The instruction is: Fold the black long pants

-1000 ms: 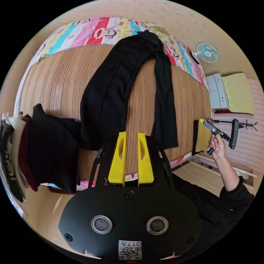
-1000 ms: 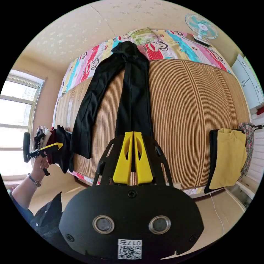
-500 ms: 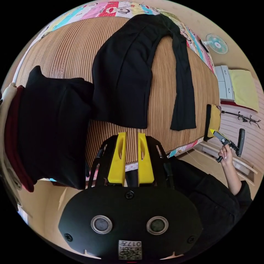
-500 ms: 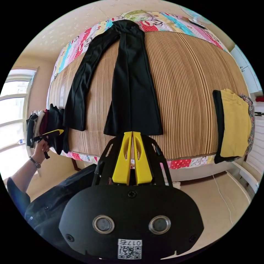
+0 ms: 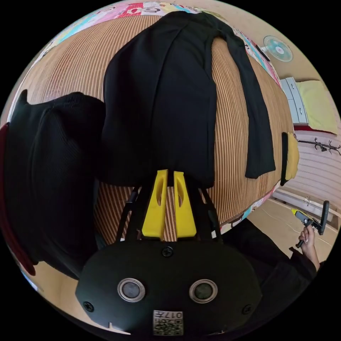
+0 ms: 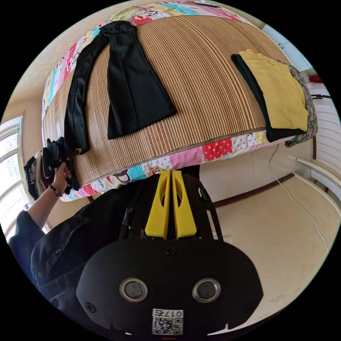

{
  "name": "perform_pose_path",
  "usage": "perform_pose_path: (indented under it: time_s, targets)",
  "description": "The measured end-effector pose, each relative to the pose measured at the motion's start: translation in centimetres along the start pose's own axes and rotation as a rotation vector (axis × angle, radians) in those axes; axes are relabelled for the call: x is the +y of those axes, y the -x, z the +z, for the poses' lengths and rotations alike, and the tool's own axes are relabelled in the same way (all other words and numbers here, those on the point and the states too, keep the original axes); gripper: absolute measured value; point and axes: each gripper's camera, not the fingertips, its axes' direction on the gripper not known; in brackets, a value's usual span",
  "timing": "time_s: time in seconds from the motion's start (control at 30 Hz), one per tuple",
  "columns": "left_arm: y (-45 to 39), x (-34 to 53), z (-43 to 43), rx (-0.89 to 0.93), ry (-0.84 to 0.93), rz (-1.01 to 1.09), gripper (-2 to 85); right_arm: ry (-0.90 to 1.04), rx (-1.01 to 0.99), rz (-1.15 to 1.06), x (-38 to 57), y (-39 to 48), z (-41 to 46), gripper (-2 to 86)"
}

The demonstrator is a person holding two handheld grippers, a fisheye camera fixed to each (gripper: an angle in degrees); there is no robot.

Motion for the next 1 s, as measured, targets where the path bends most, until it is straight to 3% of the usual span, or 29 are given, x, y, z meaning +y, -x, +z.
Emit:
perform_pose_path:
  time_s: [0.13, 0.3, 0.43, 0.67, 0.8, 1.0]
  targets:
    - [-1.4, 5.4, 1.5, 0.125, 0.082, 0.083, -0.5, 0.037, 0.011, -0.009, -1.7, -0.7, -3.0, 0.2]
    - [-3.6, 10.6, 1.3, -0.017, 0.125, 0.235, 0.1, 0.055, 0.0, -0.093, -5.7, -0.7, -8.3, 0.4]
    - [-1.2, 10.3, -1.2, 0.024, 0.142, 0.173, 3.1, 0.056, -0.028, -0.112, -8.8, -1.6, -12.0, 0.8]
    - [1.2, 7.4, -9.1, 0.254, -0.123, 0.056, 7.3, 0.049, -0.063, -0.125, -16.8, -6.4, -18.6, 4.4]
    - [-2.3, 3.1, -7.5, 0.332, 0.013, 0.12, 9.3, 0.103, -0.214, -0.088, -21.5, -10.8, -21.2, 9.6]
    - [-5.1, -0.1, -1.1, 0.193, 0.268, 0.122, 8.0, 0.224, -0.357, -0.196, -25.7, -13.7, -21.8, 10.2]
